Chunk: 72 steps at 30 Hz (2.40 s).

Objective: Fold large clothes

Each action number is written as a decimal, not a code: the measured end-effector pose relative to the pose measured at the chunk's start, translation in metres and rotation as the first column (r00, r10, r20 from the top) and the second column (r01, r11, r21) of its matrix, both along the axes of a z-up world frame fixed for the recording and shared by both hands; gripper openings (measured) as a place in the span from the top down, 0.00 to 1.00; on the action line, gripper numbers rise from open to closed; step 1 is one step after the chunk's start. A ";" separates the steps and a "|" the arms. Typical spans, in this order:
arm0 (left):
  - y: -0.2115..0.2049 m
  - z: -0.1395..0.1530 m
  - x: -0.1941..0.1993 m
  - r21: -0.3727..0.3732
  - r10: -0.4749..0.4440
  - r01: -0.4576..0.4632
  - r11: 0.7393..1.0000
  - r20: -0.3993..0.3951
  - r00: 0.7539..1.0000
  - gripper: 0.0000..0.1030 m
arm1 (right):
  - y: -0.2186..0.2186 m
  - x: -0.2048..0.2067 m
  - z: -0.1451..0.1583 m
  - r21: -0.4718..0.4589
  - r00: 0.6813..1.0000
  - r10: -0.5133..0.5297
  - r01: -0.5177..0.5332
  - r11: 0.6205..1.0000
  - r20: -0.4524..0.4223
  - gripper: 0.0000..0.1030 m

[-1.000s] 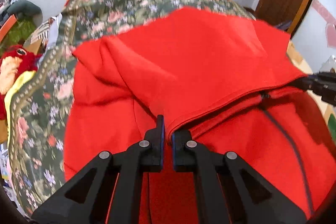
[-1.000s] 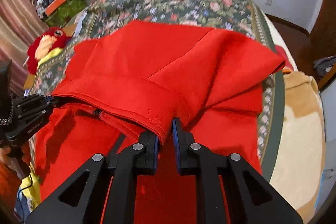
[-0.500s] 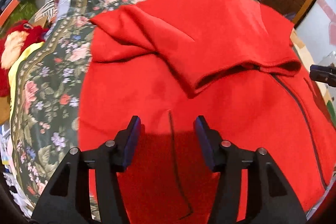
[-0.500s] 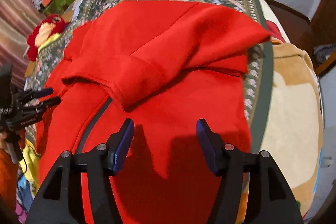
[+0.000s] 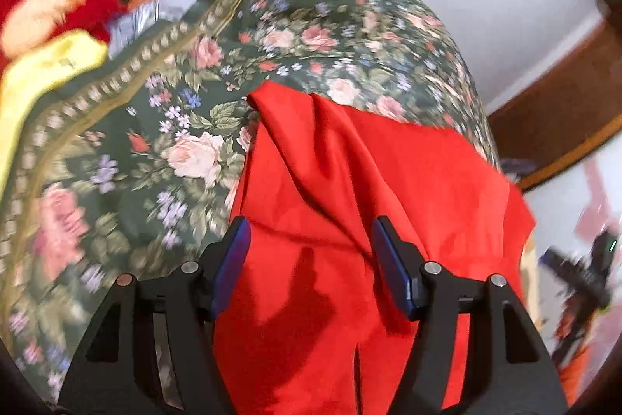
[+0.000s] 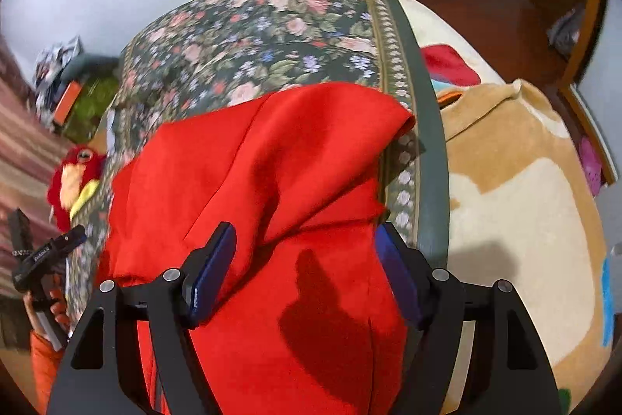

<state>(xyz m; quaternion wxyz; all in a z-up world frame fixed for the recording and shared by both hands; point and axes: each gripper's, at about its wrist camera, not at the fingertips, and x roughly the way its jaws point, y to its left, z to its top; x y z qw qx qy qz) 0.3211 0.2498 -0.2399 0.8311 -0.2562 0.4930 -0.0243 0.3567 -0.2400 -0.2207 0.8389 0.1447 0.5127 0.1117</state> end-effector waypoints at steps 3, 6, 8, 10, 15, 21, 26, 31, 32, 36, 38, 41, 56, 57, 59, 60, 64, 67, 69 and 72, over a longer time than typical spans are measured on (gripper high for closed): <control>0.012 -0.026 0.025 -0.083 0.011 -0.013 0.997 -0.031 0.999 0.38 | -0.008 0.018 -0.018 0.028 0.999 -0.033 0.034 0.999 -0.041 0.31; 0.017 -0.047 0.049 -0.095 0.020 -0.026 0.995 -0.065 0.998 0.38 | -0.014 0.035 -0.033 0.047 0.996 -0.048 0.051 0.998 -0.072 0.31; 0.018 -0.061 0.063 -0.110 0.018 -0.027 0.994 -0.084 0.996 0.38 | -0.017 0.044 -0.040 0.075 0.995 -0.050 0.056 0.996 -0.083 0.31; 0.018 -0.071 0.071 -0.143 0.013 -0.025 0.989 -0.084 0.996 0.38 | -0.018 0.053 -0.047 0.102 0.994 -0.056 0.066 0.993 -0.092 0.31; 0.021 -0.082 0.087 -0.252 0.026 -0.035 0.967 -0.040 0.999 0.37 | -0.014 0.066 -0.056 0.150 0.995 -0.037 0.050 0.987 -0.089 0.40; 0.027 -0.089 0.090 -0.341 0.046 -0.056 0.938 -0.040 0.998 0.71 | -0.006 0.069 -0.046 0.125 0.998 -0.030 0.037 0.991 -0.057 0.76; 0.022 -0.065 0.077 -0.224 0.041 -0.037 0.974 0.017 0.999 0.86 | -0.002 0.070 -0.020 0.101 1.000 -0.017 0.016 0.995 0.014 0.87; 0.019 -0.015 0.068 -0.076 0.031 -0.022 0.997 0.122 0.992 0.87 | 0.009 0.073 0.010 0.076 0.995 0.011 -0.019 0.997 0.098 0.89; 0.019 -0.004 0.067 -0.058 0.029 -0.021 0.998 0.149 0.988 0.87 | 0.013 0.075 0.013 0.074 0.994 0.015 -0.023 0.997 0.107 0.89; 0.022 0.024 0.072 0.012 0.028 -0.031 0.999 0.209 0.977 0.88 | 0.025 0.091 0.022 0.064 0.988 0.020 -0.030 0.997 0.152 0.89; 0.022 0.028 0.079 0.046 0.026 -0.037 0.998 0.220 0.975 0.88 | 0.030 0.103 0.019 0.054 0.986 0.015 -0.024 0.998 0.164 0.89; 0.025 0.020 0.097 0.067 0.038 -0.052 0.996 0.196 0.980 0.88 | 0.034 0.119 0.010 0.038 0.988 0.000 -0.006 0.999 0.156 0.89; 0.013 -0.060 0.119 0.219 0.001 0.003 0.976 -0.016 1.000 0.84 | 0.028 0.131 -0.019 -0.174 0.992 0.000 0.023 0.984 0.130 0.73; 0.010 -0.058 0.117 0.237 -0.007 0.011 0.971 -0.017 1.000 0.84 | 0.028 0.130 -0.019 -0.210 0.992 -0.015 0.041 0.977 0.125 0.63; 0.006 -0.050 0.110 0.288 -0.031 0.038 0.957 -0.030 0.999 0.81 | 0.025 0.125 -0.017 -0.259 0.993 -0.041 0.069 0.964 0.112 0.49; 0.002 -0.046 0.105 0.321 -0.045 0.055 0.945 -0.039 0.998 0.80 | 0.022 0.122 -0.014 -0.266 0.993 -0.047 0.074 0.961 0.108 0.46; -0.013 -0.030 0.085 0.446 -0.092 0.111 0.888 -0.063 0.994 0.70 | 0.017 0.100 0.002 -0.269 0.995 -0.028 0.054 0.962 0.098 0.42; -0.024 -0.013 0.061 0.509 -0.122 0.126 0.851 -0.043 0.992 0.62 | 0.018 0.075 0.023 -0.294 0.991 0.006 0.034 0.955 0.134 0.40; -0.029 0.001 0.044 0.517 -0.133 0.125 0.847 -0.022 0.991 0.61 | 0.021 0.063 0.035 -0.305 0.987 0.027 0.023 0.952 0.158 0.40; -0.036 0.024 0.019 0.499 -0.140 0.112 0.859 0.018 0.990 0.60 | 0.024 0.033 0.062 -0.315 0.975 0.067 0.003 0.949 0.211 0.39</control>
